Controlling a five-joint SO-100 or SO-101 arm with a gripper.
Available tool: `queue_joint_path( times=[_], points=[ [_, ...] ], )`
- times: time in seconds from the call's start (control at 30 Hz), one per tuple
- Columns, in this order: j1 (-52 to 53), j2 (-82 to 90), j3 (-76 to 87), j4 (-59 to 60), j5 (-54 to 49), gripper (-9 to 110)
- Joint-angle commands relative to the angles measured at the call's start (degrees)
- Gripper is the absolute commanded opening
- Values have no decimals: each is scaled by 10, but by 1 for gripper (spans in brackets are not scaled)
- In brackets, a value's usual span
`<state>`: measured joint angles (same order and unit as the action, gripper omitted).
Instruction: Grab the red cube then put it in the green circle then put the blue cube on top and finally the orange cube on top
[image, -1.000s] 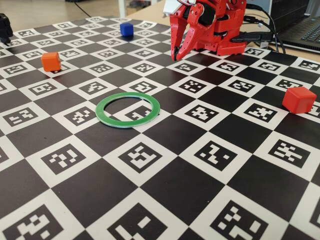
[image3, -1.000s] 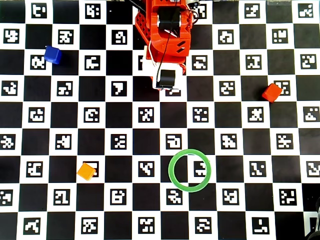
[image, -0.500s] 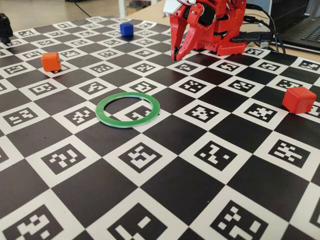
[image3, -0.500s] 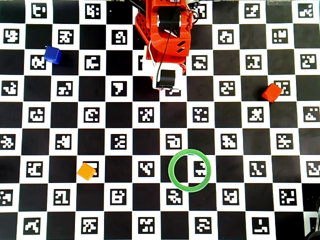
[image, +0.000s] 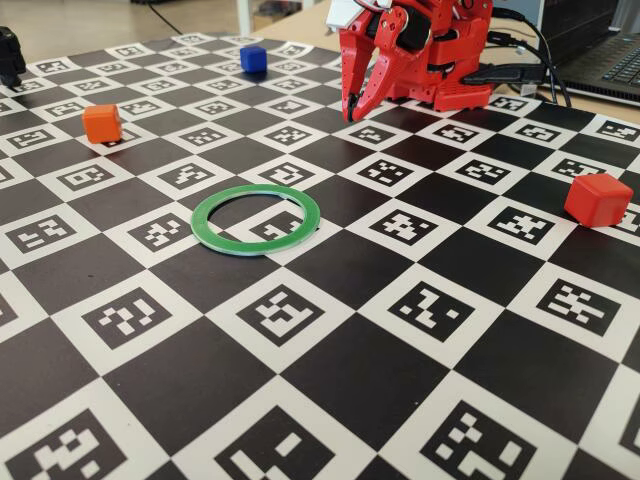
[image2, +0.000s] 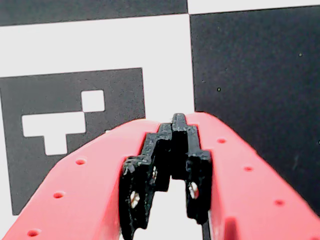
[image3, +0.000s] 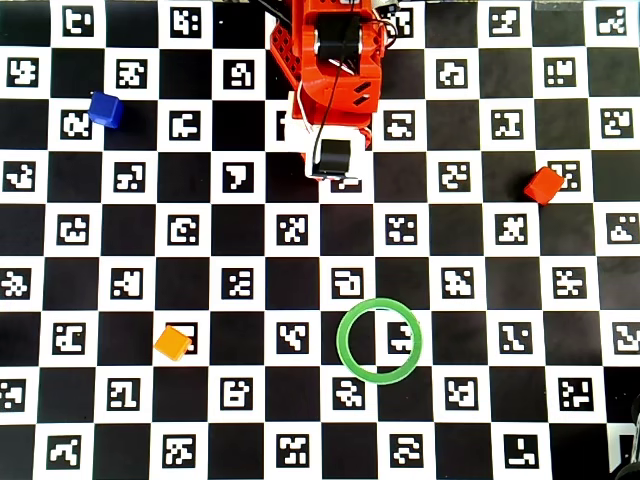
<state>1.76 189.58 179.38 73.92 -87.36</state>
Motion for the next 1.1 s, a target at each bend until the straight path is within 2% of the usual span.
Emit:
queue_joint_path(
  times=[0.0, 0.37, 0.57, 0.8, 1.07],
  points=[
    [-6, 29, 32, 38, 2, -5],
    [-9, 29, 32, 33, 4, -5],
    [-6, -19, 7, -77, 98, -5],
    [-76, -237, -194, -153, 243, -5],
    [-185, -485, -509, -18, 414, -4]
  ],
)
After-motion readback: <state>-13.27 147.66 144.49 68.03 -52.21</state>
